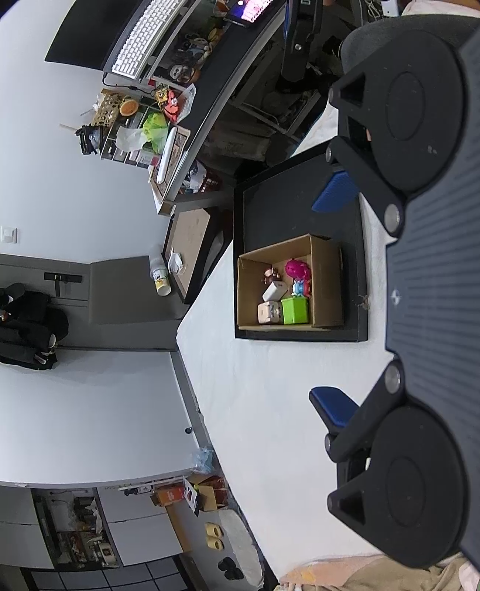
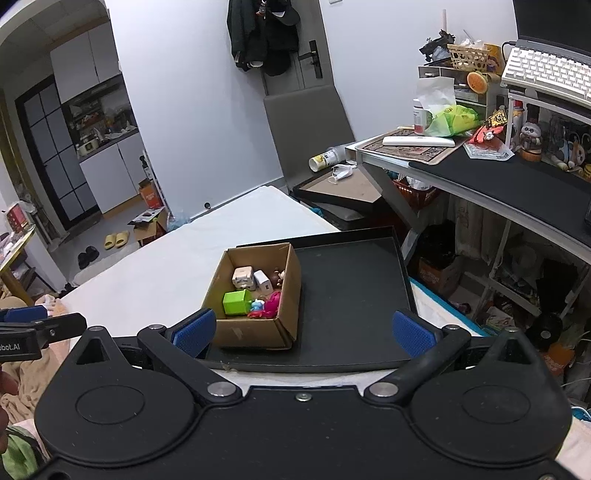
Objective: Organize rigid objects
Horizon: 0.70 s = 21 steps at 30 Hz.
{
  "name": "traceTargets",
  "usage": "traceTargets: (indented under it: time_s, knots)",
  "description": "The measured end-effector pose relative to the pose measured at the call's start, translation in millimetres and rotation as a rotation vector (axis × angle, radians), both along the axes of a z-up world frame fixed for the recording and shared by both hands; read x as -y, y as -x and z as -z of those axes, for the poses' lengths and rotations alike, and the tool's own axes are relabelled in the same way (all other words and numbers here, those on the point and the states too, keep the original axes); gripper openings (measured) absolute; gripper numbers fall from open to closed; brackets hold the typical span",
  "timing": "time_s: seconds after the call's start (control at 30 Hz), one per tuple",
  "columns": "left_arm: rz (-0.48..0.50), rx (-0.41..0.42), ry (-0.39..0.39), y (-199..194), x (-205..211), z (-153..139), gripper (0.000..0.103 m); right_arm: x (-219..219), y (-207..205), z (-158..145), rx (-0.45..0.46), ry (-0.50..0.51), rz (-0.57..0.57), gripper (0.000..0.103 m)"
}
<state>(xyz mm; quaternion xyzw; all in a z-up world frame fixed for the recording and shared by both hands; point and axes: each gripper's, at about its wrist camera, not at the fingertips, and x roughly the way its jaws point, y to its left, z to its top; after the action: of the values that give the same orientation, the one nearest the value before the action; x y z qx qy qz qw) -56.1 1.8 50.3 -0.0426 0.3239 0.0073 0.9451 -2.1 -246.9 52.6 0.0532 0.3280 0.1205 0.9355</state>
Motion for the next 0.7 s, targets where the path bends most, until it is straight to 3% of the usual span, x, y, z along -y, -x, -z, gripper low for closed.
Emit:
traceTargets:
  time_s: [0.7]
  knots:
    - [-0.007, 0.003, 0.006, 6.9, -6.3, -1.0, 0.1, -6.3, 5.5, 2.1, 0.005, 0.023, 0.009, 0.103]
